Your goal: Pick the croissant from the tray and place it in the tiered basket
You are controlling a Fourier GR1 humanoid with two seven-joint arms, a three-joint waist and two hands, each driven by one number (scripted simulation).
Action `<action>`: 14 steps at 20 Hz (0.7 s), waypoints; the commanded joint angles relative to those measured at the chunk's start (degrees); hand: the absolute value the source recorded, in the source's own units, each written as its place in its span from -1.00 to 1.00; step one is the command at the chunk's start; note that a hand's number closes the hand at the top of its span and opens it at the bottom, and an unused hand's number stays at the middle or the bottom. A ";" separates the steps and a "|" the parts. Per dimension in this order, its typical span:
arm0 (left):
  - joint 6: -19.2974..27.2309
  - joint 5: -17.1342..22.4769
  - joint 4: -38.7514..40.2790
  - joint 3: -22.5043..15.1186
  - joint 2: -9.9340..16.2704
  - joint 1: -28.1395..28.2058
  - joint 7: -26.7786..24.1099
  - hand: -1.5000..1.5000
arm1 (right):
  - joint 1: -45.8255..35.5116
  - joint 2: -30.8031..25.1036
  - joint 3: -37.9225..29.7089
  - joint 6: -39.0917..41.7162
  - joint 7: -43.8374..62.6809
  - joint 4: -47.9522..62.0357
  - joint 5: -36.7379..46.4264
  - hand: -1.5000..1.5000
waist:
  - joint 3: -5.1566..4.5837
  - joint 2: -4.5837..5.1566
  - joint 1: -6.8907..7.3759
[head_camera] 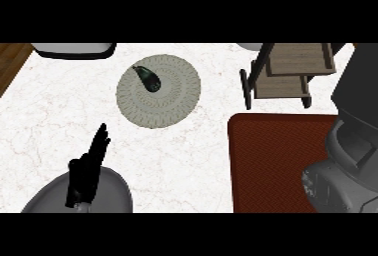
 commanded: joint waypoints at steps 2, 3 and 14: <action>-0.30 -0.28 5.28 0.09 -1.59 -0.14 -2.43 0.00 | -2.50 -2.82 -7.29 -4.48 7.24 10.14 -1.56 1.00 | -0.16 0.68 -0.36; -1.08 0.69 2.88 0.56 -0.56 1.18 -1.28 0.00 | -2.36 -2.73 -7.41 -4.29 8.18 11.45 -0.65 1.00 | -0.12 0.46 -0.16; -2.42 1.07 0.87 1.45 0.14 1.55 -1.28 0.00 | 1.67 -3.59 -15.65 -22.50 8.46 16.90 -4.31 1.00 | -0.04 0.64 0.20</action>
